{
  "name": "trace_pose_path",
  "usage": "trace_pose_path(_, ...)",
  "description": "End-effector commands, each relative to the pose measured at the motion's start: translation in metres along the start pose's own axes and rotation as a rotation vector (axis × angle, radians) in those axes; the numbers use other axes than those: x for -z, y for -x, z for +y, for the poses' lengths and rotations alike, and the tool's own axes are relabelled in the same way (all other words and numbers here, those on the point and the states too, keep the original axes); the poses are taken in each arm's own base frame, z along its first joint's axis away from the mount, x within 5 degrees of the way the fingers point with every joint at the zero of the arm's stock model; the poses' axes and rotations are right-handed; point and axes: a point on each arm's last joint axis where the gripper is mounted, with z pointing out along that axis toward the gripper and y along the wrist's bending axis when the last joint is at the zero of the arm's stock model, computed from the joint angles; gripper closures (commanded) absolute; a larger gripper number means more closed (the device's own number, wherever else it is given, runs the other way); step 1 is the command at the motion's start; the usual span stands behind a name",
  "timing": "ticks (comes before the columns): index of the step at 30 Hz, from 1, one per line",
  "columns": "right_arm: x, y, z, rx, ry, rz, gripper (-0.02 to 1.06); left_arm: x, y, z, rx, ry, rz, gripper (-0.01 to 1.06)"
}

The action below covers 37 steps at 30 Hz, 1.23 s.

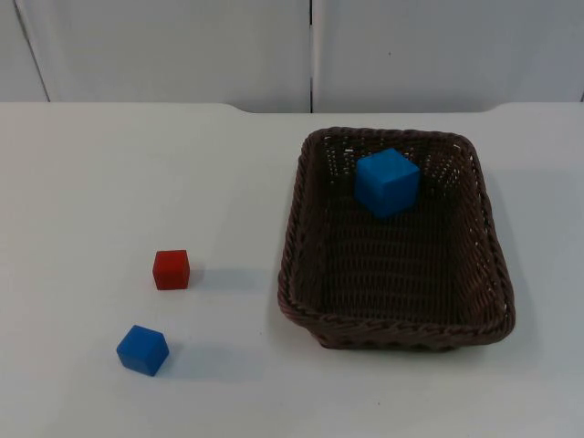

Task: Pick up the basket with the left hand and place the largest block into the basket with the right hand.

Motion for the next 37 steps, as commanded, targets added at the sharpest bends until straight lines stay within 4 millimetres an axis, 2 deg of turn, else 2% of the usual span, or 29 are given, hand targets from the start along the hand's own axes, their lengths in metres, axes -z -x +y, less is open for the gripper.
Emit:
trace_pose_path(1,-0.0014,-0.0004,-0.0002,-0.001,-0.001,-0.01,-0.01,-0.0005,-0.0009,-0.0004,0.007,0.006,-0.004,0.0)
trace_pose_path(10,-0.0014,-0.0003,-0.0002,-0.006,-0.011,-0.01,-0.01,-0.0005,-0.0009,-0.0004,0.009,0.012,-0.004,0.0)
trace_pose_path(26,-0.0038,0.0012,0.0017,-0.154,-0.296,0.004,-0.01,-0.0005,-0.0009,-0.0004,0.009,0.012,-0.004,0.0)
trace_pose_path(37,-0.0049,0.0018,0.0022,-0.218,-0.418,0.011,-0.01,-0.0005,-0.0009,-0.0004,0.009,0.012,-0.004,0.0)
